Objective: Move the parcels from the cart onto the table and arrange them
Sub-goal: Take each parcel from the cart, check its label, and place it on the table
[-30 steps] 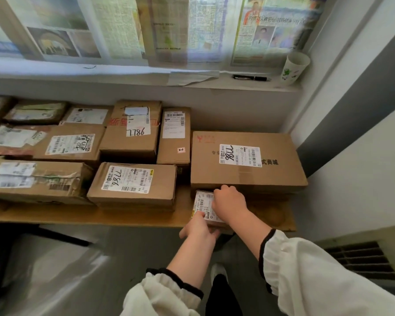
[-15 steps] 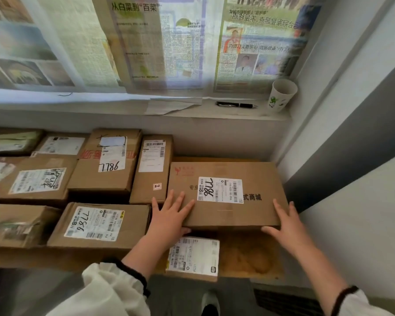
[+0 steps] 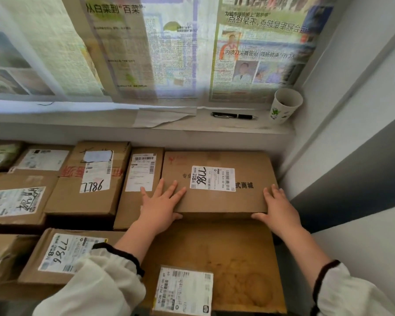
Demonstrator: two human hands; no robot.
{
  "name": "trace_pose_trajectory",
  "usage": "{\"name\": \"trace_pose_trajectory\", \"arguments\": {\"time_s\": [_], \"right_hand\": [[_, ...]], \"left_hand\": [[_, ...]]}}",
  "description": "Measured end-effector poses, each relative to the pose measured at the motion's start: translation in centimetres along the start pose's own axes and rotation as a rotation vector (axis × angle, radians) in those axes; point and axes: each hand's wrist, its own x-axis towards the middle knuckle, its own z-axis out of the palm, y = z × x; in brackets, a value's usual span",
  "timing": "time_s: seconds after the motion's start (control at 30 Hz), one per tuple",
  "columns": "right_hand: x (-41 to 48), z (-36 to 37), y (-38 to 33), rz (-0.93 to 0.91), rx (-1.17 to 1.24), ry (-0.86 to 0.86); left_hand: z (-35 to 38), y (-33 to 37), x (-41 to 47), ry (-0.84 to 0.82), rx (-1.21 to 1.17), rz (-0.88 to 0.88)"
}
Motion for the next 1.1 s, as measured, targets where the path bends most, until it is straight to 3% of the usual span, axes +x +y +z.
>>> {"name": "trace_pose_trajectory", "arguments": {"time_s": [0.23, 0.3, 0.33, 0.43, 0.47, 0.5, 0.6, 0.7, 0.8, 0.9, 1.1], "right_hand": [[0.7, -0.3, -1.5, 0.053, -0.045, -0.009], [-0.3, -0.5, -2.0, 0.058, -0.033, 0.032], [-1.4, -0.6, -2.4, 0.065, 0.024, 0.078], [-6.2, 0.3, -3.9, 0.08, 0.445, 0.285], [-7.9, 0.9, -4.3, 0.077, 0.545, 0.255], [-9.5, 1.7, -4.8, 0.067, 0.542, 0.11], [-12.1, 4.1, -6.1, 0.016, 0.37, -0.496], [-12.9, 5.2, -7.5, 0.111, 0.516, -0.755], [-13.6, 5.6, -8.8, 0.209, 0.583, -0.784], [-13.8, 5.3, -10.2, 0.232, 0.661, -0.704], [-10.2, 2.7, -11.2, 0.074, 0.743, -0.43]], "left_hand": [[-0.8, -1.3, 1.8, -0.035, -0.001, 0.044], [-1.5, -1.0, 0.9, -0.019, -0.112, 0.082], [-2.1, -0.7, -0.2, 0.04, -0.3, 0.101], [-5.0, -0.2, -5.5, 0.329, -1.297, -0.014], [-5.4, -0.4, -7.4, 0.377, -1.5, -0.094], [-5.4, -0.5, -9.2, 0.337, -1.55, -0.16], [-2.1, 0.0, -12.3, -0.063, -1.122, -0.244], [2.1, 1.7, -13.1, -0.283, -0.873, -0.357], [4.7, 2.9, -13.2, -0.357, -0.87, -0.44], [5.6, 3.5, -12.6, -0.288, -0.79, -0.452], [2.7, 3.3, -9.1, 0.135, -0.844, -0.419]]}}
